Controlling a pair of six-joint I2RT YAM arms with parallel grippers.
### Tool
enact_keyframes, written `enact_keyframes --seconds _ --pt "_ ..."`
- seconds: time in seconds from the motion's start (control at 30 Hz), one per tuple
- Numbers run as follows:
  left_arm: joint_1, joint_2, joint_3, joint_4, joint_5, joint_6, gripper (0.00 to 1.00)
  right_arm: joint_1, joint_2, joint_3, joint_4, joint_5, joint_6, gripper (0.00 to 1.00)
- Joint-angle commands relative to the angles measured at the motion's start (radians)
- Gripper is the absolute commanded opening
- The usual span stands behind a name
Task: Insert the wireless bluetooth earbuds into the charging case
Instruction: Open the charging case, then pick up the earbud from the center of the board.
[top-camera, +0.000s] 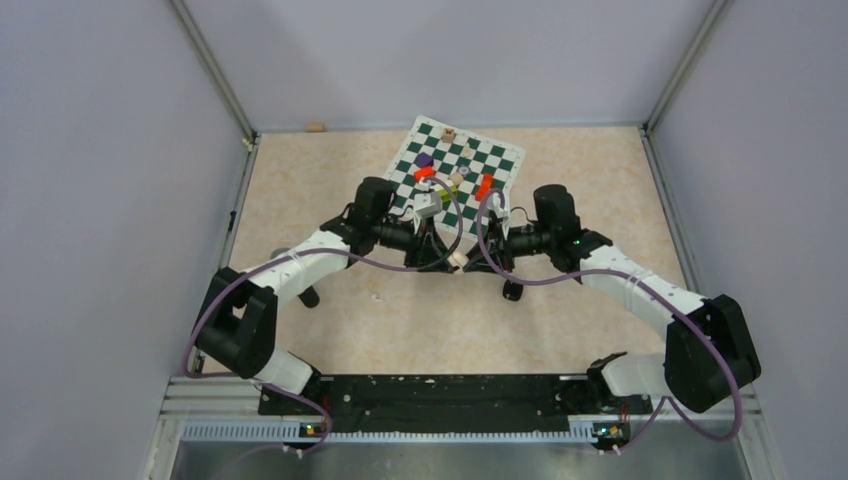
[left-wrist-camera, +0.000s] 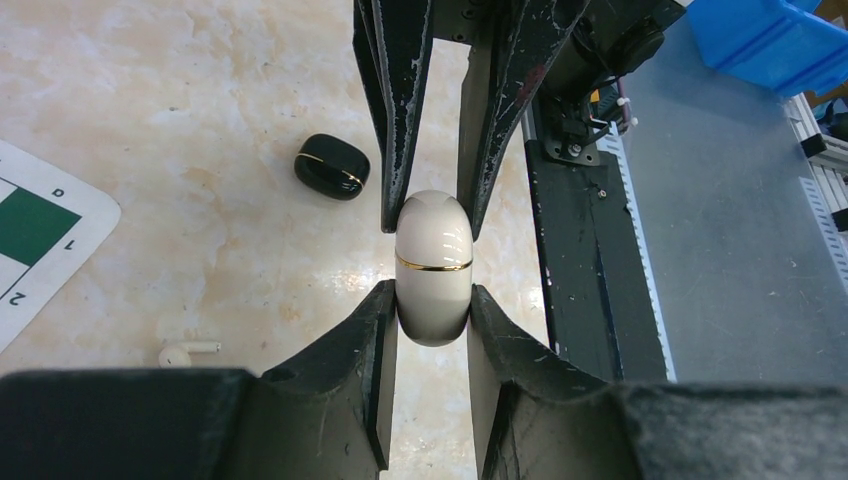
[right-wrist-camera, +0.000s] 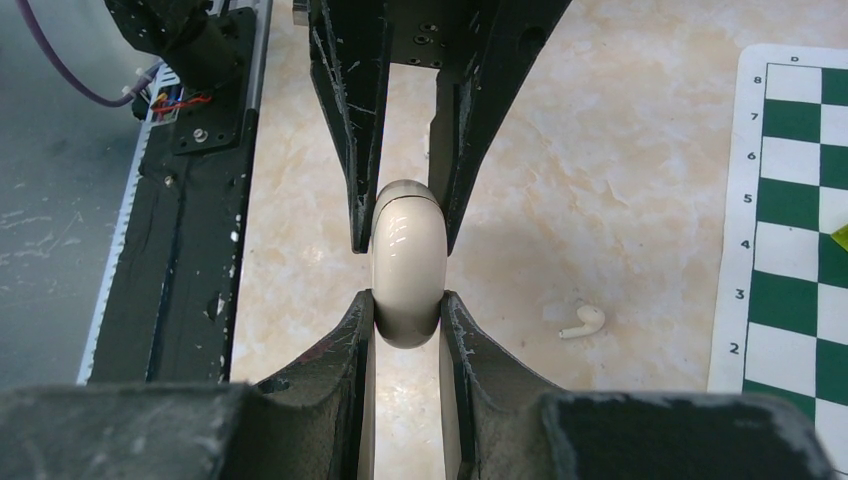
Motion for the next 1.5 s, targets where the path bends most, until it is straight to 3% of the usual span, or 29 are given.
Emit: enact_keyframes --seconds 0.0,0.07,0.23,0.37,0.43,0.9,1.13,1.3,1.47 --pt "-0.018 0.012 0.048 -0.016 0.037 0.009 0.08 0.007 -0.001 0.052 0.043 0.008 -0.032 0.0" --pt "-0.019 0.013 0.05 -0.025 0.036 0.016 0.0 0.007 -0.006 0.052 0.046 0.005 -0.031 0.01" --pt "-0.02 0.009 0.051 -0.032 0.039 0.022 0.0 0.002 -0.026 0.055 0.045 -0.002 -0.026 0.19" --pt "-0.02 0.006 0.048 -0.038 0.046 0.033 0.0 -0.032 -0.037 0.063 0.058 -0.036 0.009 0.43" --pt "-0.02 0.004 0.046 -0.039 0.05 0.037 0.0 -0.051 -0.042 0.063 0.067 -0.049 0.028 0.5" --pt "-0.02 -0.008 0.045 -0.045 0.073 0.045 0.0 -0.076 -0.074 0.05 0.102 0.06 0.022 0.64" --pt "0.008 -0.03 0.052 -0.045 0.061 0.043 0.0 -0.124 -0.134 0.1 0.087 -0.049 0.096 0.8" --pt "0.092 -0.09 0.026 0.021 0.072 -0.005 0.0 -0.161 -0.149 0.137 0.098 -0.069 0.176 0.8" --pt "0.229 -0.203 0.003 0.077 0.08 -0.049 0.0 -0.161 -0.047 0.215 0.003 0.083 0.199 0.74"
